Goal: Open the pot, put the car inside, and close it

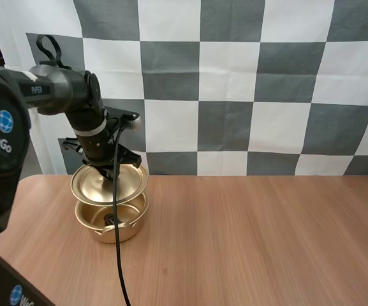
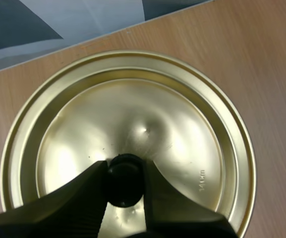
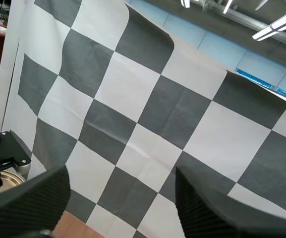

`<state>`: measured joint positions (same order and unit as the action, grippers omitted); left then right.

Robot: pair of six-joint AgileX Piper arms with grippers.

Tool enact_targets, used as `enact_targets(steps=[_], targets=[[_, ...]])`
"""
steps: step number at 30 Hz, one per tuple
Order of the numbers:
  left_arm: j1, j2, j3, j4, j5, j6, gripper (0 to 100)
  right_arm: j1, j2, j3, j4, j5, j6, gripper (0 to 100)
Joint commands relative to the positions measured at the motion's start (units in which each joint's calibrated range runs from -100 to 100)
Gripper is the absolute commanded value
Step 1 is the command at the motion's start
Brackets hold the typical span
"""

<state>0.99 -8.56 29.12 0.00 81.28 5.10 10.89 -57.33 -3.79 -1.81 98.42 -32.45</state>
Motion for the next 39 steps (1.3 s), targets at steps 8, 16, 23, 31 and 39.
enact_targets(steps=[8, 16, 23, 31, 39], targets=[[-0.05, 2.9, 0.1, 0.0, -0.4, -0.1, 0, 0.0, 0.0, 0.0, 0.0, 0.0, 0.0, 100], [-0.05, 5.2, 0.1, 0.0, 0.9, -0.1, 0, 0.0, 0.0, 0.0, 0.0, 0.0, 0.0, 100], [-0.05, 6.1, 1.9, 0.6, 1.9, -0.1, 0, 0.0, 0.0, 0.0, 0.0, 0.0, 0.0, 100], [-0.05, 6.1, 6.2, 1.5, -2.8, -0.1, 0, 0.0, 0.0, 0.0, 0.0, 0.0, 0.0, 100], [-0.05, 6.1, 6.2, 1.5, -3.4, -1.3, 0, 0.0, 0.1, 0.0, 0.2, 0.0, -0.3, 100]])
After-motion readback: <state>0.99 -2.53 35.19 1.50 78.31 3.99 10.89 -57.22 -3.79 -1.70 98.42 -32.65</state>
